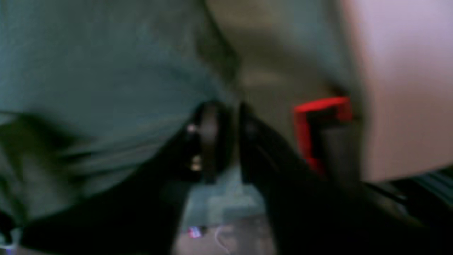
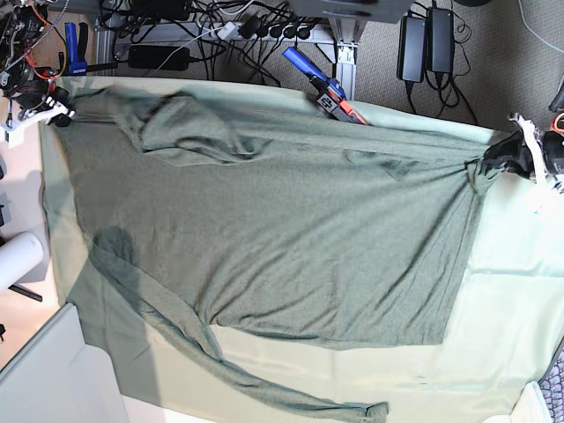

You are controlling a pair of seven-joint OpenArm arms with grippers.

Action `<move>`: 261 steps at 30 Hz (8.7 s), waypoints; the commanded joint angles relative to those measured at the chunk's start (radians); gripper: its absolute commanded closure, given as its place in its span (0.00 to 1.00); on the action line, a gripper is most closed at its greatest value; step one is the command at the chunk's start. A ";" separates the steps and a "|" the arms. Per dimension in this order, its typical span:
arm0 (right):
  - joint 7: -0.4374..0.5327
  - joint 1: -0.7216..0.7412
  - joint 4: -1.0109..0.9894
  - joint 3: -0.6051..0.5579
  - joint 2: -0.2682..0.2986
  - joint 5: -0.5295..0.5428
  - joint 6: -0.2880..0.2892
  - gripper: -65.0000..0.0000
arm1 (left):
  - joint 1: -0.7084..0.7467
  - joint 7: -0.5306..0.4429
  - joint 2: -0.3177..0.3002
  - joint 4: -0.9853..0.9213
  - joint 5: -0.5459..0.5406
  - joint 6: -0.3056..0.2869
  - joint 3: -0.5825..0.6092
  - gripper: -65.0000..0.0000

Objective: Fold the T-shirt properly
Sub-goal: 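Pull the held edges back toward the collar side and release, then move both grippers down to grasp the shirt's side edges, then close both grippers on the shirt's side edges near the hem, then swing the right arm over the shirt, holding its side edge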

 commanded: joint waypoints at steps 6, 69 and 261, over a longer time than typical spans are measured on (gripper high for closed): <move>0.053 0.002 0.011 0.019 0.038 -0.047 -0.009 0.62 | -0.002 -0.023 -0.029 0.009 0.021 0.010 -0.016 0.71; 0.631 1.002 -0.748 -0.691 -0.167 -0.605 -0.100 0.33 | -0.035 -0.158 -0.029 0.273 0.106 0.010 -0.001 0.53; 0.778 0.742 -0.266 -0.765 -0.374 -0.773 -0.248 1.00 | -0.617 -0.479 0.168 -0.529 0.269 0.010 0.307 0.57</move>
